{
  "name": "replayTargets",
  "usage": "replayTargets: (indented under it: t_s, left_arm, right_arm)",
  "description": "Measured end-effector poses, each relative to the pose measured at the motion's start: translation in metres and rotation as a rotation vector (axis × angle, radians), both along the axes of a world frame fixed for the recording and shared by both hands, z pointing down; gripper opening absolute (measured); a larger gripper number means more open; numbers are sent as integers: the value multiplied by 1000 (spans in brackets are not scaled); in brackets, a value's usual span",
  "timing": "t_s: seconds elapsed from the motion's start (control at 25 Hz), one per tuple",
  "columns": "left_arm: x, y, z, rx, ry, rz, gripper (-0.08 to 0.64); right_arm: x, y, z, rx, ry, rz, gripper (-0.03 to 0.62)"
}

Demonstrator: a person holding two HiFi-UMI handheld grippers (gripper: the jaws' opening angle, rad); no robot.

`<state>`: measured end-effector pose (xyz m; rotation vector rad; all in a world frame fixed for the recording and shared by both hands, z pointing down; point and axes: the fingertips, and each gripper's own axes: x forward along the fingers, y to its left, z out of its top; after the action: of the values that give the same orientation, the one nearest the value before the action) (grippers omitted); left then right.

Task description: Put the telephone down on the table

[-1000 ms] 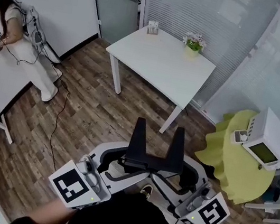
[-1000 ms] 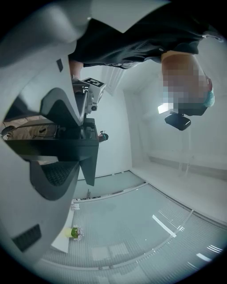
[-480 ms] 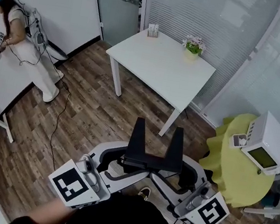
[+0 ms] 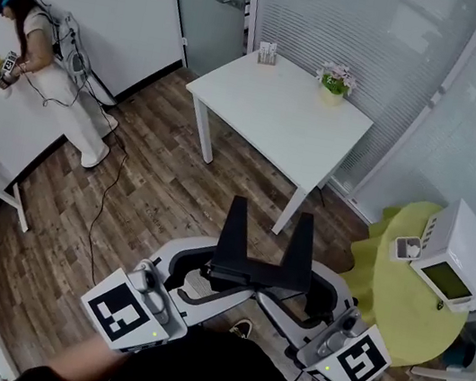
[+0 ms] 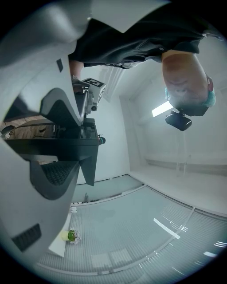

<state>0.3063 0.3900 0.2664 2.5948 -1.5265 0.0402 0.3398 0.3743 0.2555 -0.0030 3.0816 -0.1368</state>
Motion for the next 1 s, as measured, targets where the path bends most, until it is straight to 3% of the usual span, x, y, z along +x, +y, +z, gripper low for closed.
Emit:
replayTargets:
  t_s: [0.48,1.0]
  left_arm:
    - [8,-21,5,-9,-7,-62,250]
    - [-75,-54,10,14,15,-39,250]
  right_arm:
    - [7,-23,6,-22,-5,-59,249]
    - [-76,-55,10,-4,23,-38,249]
